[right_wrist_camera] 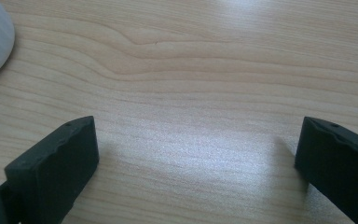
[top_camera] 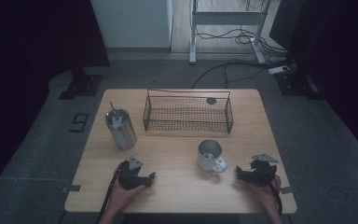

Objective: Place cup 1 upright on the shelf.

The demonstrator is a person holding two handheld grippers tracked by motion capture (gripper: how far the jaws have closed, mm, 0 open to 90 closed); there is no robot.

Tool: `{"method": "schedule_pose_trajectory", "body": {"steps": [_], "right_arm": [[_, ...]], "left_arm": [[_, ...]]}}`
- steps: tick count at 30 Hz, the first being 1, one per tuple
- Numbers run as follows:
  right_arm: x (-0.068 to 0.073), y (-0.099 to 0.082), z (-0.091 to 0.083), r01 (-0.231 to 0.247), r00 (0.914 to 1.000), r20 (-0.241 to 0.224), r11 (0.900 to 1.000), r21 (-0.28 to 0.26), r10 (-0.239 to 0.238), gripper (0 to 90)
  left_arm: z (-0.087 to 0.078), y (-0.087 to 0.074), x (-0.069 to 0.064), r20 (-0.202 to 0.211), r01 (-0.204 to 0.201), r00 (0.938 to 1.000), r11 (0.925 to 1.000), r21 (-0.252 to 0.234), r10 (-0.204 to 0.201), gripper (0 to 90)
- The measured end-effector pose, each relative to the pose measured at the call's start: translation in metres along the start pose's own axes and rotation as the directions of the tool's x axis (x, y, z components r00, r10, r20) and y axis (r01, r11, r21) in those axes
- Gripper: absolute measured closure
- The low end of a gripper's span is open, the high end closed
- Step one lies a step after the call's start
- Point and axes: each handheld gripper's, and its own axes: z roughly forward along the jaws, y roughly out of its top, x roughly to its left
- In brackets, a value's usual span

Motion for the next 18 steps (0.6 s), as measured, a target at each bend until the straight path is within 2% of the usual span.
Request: {"method": "schedule_pose_trajectory", "body": {"steps": [11,18], "right_arm": [[-0.002,-0.0022,-0.0022,0.002,1.0,-0.003,1.0,0.001,-0.002,0.0],[-0.0002,-0.0012,-0.0013,-0.014,0.9998,0.013,0.9999,0.0,0.014,0.0]], "left_arm": [[0.0,0.0,-0.0001,0.001,-0.001,1.0,1.0,0.001,0.001,14.4],[0.0002,0.0002,-0.0006,0.011,-0.014,0.9998,0.9999,0.003,0.014,13.1]]}}
